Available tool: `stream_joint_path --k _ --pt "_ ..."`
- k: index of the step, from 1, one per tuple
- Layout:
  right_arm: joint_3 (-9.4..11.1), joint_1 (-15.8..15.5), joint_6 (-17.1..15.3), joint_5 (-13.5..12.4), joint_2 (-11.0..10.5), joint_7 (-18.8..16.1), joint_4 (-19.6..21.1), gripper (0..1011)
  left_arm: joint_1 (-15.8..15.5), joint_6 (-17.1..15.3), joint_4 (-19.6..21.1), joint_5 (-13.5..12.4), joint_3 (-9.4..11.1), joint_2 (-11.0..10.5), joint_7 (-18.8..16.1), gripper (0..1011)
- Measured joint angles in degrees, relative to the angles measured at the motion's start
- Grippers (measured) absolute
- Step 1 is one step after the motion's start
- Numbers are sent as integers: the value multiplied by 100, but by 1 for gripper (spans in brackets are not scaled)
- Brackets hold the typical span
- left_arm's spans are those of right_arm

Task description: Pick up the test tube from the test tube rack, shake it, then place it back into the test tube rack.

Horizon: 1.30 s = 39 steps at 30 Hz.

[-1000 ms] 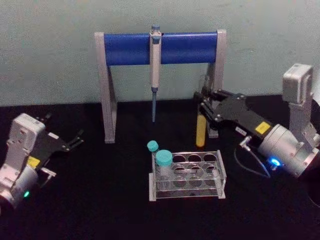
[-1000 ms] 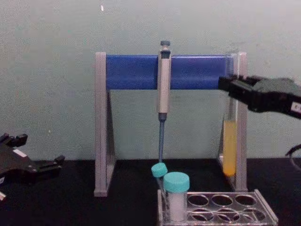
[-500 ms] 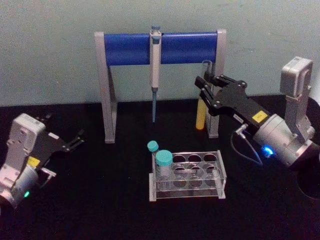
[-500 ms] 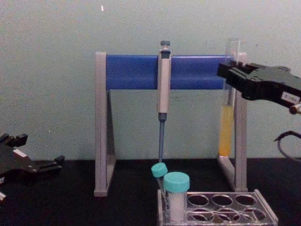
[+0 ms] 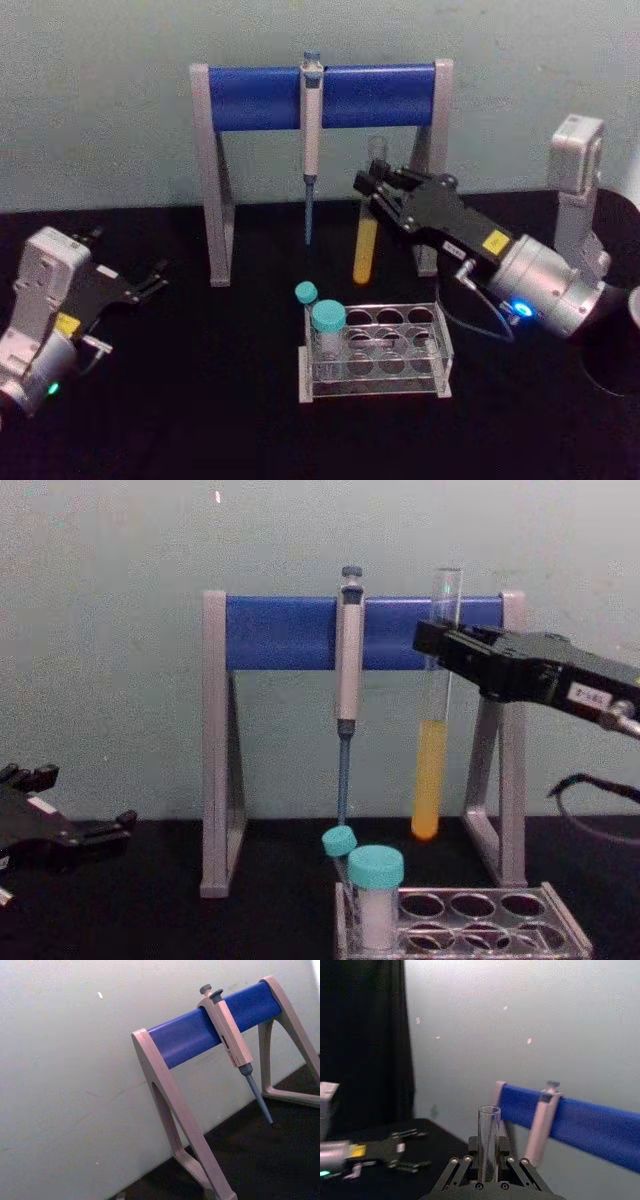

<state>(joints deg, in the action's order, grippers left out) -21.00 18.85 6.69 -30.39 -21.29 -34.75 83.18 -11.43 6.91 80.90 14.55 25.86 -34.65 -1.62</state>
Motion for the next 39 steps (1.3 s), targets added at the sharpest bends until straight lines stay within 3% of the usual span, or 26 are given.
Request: stream_joint_path --k 5,9,14,18,25,29,35,39 --pt "61 -281 -481 -465 -365 -222 435 224 0 0 0 0 0 0 0 1001" --pt "183 -602 -754 -632 -702 -125 862 224 0 0 0 0 0 0 0 1001" --pt "328 -902 -867 -573 -1042 251 1257 224 0 0 0 0 0 0 0 1001" --pt "340 -953 -886 -223 -1211 694 1402 224 0 0 0 0 0 0 0 1001" --pt "243 -736 -897 315 -1133 1074 1283 224 0 0 0 0 0 0 0 1001" --pt "161 -477 -778 619 -888 1175 978 224 0 0 0 0 0 0 0 1001" --pt "113 -222 -529 671 -565 1037 600 224 0 0 0 0 0 0 0 1001" --pt "90 -75 -351 386 -335 674 324 224 0 0 0 0 0 0 0 1001"
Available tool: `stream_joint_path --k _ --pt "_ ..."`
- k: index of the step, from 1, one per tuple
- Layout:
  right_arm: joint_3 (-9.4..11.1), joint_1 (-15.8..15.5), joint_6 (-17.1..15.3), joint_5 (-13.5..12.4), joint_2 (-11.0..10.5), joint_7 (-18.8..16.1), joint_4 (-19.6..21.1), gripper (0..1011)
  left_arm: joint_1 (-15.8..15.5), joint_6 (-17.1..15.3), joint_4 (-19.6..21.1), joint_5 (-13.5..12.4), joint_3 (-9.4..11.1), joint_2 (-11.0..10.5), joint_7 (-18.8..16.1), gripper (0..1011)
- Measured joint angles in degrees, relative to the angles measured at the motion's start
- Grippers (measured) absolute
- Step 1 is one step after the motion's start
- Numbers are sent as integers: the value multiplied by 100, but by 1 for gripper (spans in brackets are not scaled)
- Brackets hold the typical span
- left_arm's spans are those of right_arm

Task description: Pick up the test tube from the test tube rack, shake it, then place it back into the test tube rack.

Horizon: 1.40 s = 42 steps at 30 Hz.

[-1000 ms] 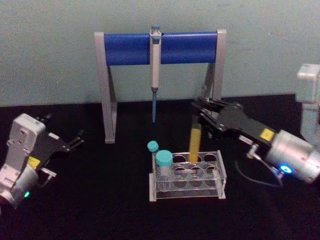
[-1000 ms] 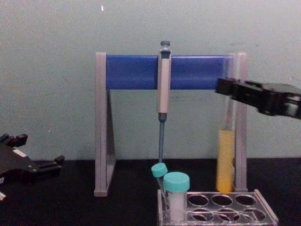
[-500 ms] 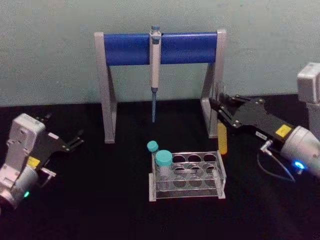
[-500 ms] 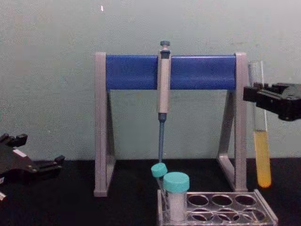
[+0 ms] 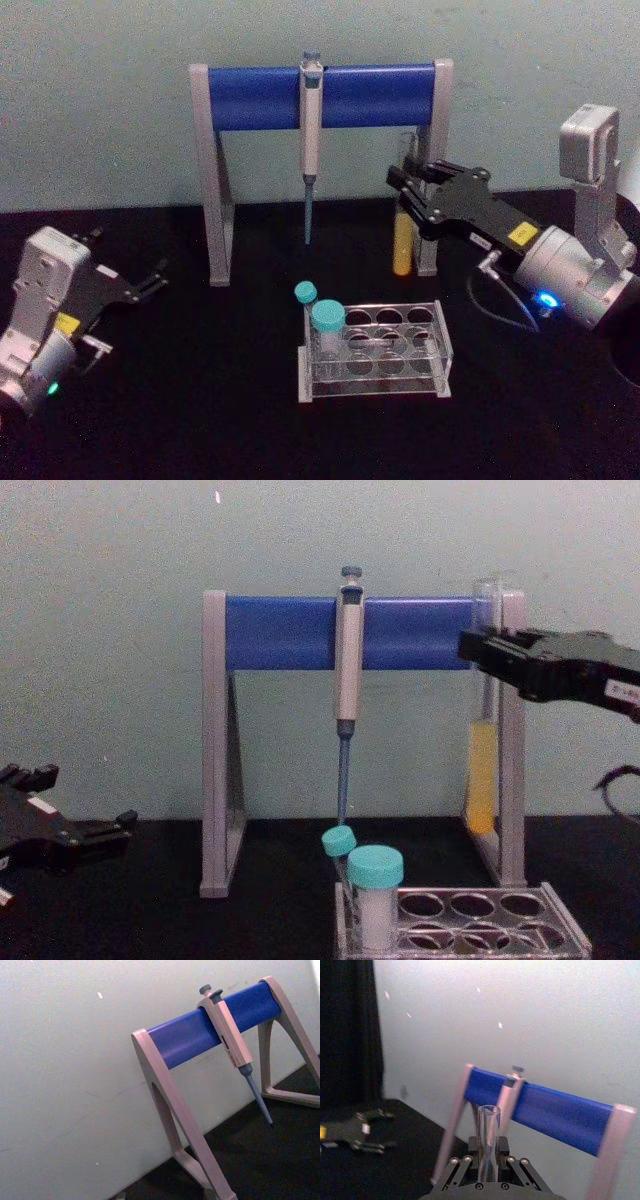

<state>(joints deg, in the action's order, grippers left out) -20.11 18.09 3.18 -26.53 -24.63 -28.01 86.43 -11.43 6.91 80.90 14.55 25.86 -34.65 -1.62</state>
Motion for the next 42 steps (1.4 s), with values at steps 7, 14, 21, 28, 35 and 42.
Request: stream_joint_path --k 7,14,21,28,35,42 --pt "-75 82 39 -581 83 -574 -161 224 0 0 0 0 0 0 0 1001" --pt "-128 -47 -282 -998 -196 -906 111 224 0 0 0 0 0 0 0 1001" --pt "-76 -355 -650 -1063 -747 -687 680 224 0 0 0 0 0 0 0 1001" --pt "-36 -492 -733 -613 -1033 -31 993 224 0 0 0 0 0 0 0 1001" --pt "5 -453 -441 -34 -806 483 895 224 0 0 0 0 0 0 0 1001" --pt "17 -288 134 36 -335 400 483 224 0 0 0 0 0 0 0 1001"
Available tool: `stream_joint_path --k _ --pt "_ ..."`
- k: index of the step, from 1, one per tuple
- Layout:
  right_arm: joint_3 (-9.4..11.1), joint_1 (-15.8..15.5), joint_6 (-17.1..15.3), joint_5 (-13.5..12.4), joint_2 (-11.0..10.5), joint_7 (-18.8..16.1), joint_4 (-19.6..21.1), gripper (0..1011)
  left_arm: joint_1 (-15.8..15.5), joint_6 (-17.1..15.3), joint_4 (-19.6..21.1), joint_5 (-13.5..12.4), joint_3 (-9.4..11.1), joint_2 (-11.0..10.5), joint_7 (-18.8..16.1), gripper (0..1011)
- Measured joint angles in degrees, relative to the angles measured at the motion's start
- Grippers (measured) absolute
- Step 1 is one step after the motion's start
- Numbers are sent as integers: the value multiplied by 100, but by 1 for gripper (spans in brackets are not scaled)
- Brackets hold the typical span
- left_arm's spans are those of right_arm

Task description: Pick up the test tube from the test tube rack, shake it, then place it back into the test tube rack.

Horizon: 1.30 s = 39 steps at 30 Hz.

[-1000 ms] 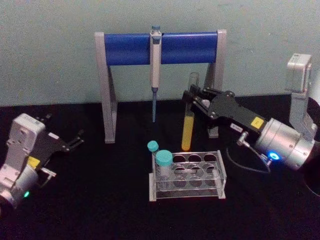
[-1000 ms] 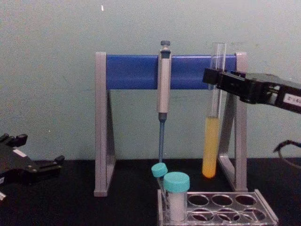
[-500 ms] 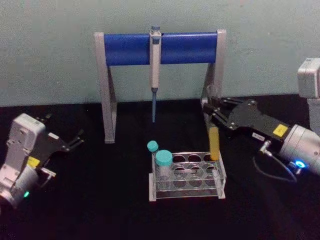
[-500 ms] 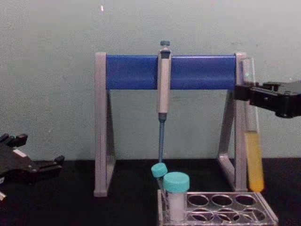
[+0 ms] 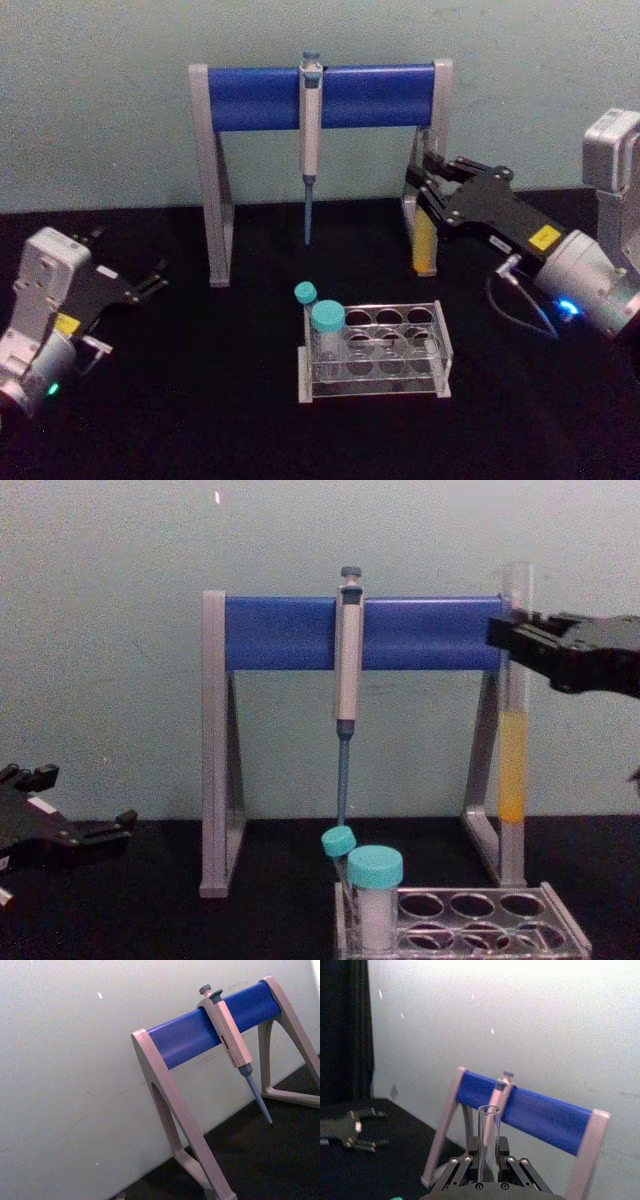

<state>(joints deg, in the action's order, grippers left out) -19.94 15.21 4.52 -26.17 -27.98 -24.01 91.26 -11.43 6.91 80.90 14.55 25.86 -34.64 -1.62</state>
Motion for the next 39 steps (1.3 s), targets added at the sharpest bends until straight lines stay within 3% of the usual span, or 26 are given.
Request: stream_joint_path --k 5,9,13,18,24,29,32,39 --pt "-14 139 211 -272 255 -429 -299 224 0 0 0 0 0 0 0 1001" --pt "-50 199 210 -518 301 -751 -402 224 0 0 0 0 0 0 0 1001" --pt "-134 243 81 -911 224 -1222 -437 224 0 0 0 0 0 0 0 1001" --pt "-203 220 -138 -1167 13 -1511 -321 224 0 0 0 0 0 0 0 1001" --pt "-197 15 -356 -1216 -377 -1398 25 224 0 0 0 0 0 0 0 1001" --pt "-110 -134 -249 -1085 -562 -1088 192 224 0 0 0 0 0 0 0 1001" --pt "-75 -165 -157 -999 -554 -931 197 224 0 0 0 0 0 0 0 1001" --pt "-27 -144 116 -910 -252 -733 -71 224 0 0 0 0 0 0 0 1001"
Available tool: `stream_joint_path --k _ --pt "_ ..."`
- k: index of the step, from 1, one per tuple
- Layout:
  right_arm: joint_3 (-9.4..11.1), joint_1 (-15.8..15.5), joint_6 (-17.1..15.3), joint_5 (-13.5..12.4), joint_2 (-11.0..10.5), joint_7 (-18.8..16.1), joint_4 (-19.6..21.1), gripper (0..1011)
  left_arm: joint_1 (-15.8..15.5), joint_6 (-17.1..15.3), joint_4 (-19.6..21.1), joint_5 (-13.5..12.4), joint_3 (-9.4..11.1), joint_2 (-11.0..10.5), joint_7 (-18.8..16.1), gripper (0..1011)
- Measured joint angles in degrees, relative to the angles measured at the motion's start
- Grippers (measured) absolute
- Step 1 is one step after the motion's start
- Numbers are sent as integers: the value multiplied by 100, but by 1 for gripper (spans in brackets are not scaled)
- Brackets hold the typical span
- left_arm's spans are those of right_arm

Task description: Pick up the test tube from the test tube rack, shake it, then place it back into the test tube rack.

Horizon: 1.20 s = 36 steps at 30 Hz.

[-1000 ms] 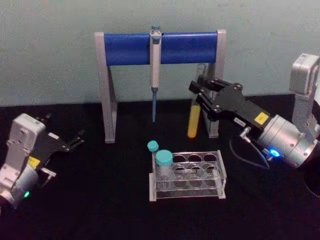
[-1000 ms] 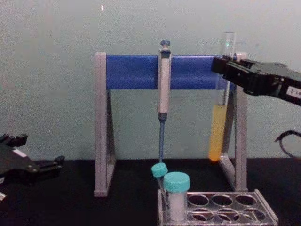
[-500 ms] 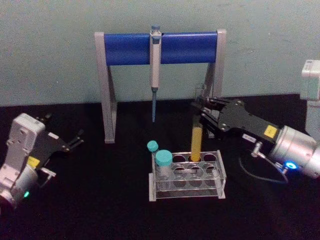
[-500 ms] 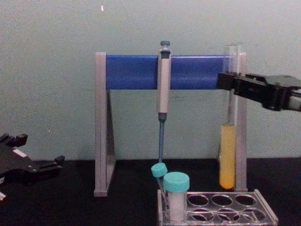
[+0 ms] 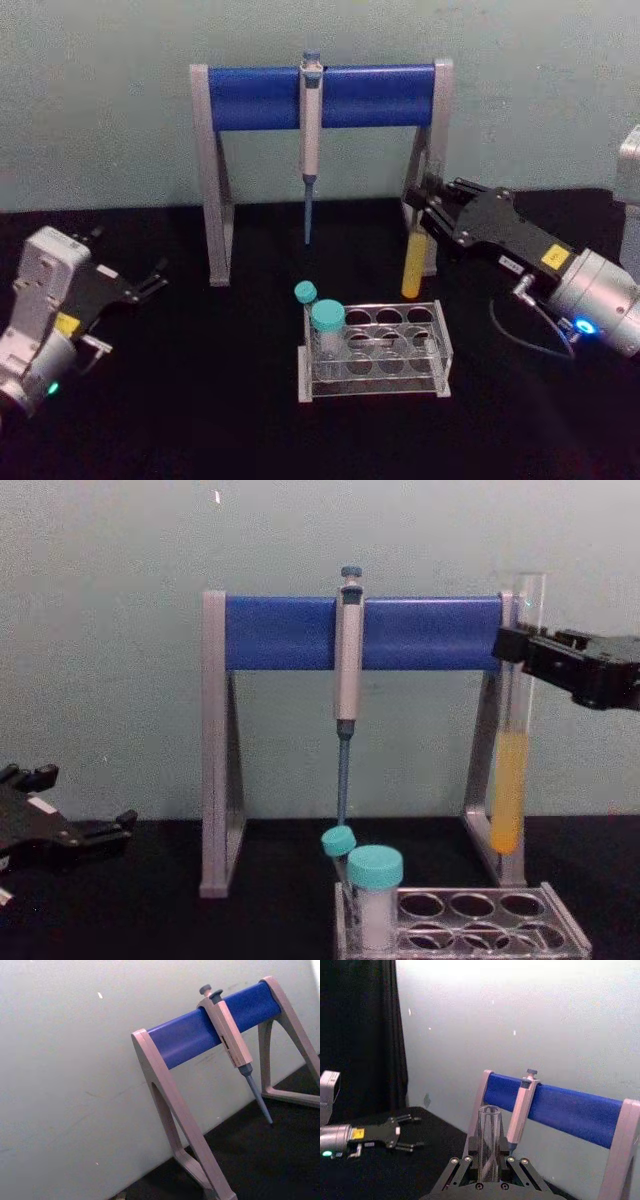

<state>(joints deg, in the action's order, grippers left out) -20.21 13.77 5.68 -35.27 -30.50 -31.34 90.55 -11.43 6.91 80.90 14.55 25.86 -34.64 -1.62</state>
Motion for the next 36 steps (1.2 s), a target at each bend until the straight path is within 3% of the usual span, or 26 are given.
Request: stream_joint_path --k 6,13,36 --pt "-103 109 104 25 134 -207 -216 224 0 0 0 0 0 0 0 1001" --pt "-170 156 132 64 150 -337 -315 224 0 0 0 0 0 0 0 1001" --pt "-295 306 259 125 295 -515 -837 224 0 0 0 0 0 0 0 1001"
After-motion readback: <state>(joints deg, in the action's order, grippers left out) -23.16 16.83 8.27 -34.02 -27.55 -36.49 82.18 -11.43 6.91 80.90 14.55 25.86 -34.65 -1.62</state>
